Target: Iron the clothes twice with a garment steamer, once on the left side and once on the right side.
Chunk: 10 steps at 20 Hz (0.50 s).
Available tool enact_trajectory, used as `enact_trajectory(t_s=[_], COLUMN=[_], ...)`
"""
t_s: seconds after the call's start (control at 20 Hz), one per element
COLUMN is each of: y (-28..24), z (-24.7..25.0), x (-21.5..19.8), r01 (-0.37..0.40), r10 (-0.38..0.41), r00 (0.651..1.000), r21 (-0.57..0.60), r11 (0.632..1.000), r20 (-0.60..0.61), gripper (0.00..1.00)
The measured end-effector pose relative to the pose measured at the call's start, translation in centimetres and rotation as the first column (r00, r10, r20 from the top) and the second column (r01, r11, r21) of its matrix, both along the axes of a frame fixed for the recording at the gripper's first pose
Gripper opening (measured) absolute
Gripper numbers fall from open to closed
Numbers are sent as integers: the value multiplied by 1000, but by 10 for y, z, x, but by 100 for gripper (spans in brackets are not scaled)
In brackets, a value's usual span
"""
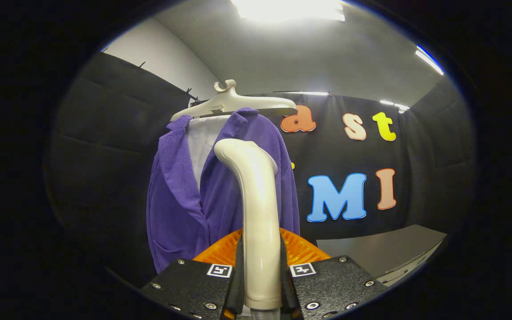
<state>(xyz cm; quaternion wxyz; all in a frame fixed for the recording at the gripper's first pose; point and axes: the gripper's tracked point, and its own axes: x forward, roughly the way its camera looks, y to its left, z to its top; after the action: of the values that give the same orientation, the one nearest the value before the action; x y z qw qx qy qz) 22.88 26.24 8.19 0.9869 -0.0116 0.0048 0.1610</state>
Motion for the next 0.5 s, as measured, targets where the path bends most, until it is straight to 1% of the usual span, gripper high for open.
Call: enact_trajectory(t_s=[0.2, 0.5], y=[-6, -10], z=[-25, -66], x=[-15, -35], r01=[7, 0], r10=[-7, -5], r00=[999, 992], r21=[4, -34], r11=[1000, 999], r20=[-47, -123], gripper=[33, 33])
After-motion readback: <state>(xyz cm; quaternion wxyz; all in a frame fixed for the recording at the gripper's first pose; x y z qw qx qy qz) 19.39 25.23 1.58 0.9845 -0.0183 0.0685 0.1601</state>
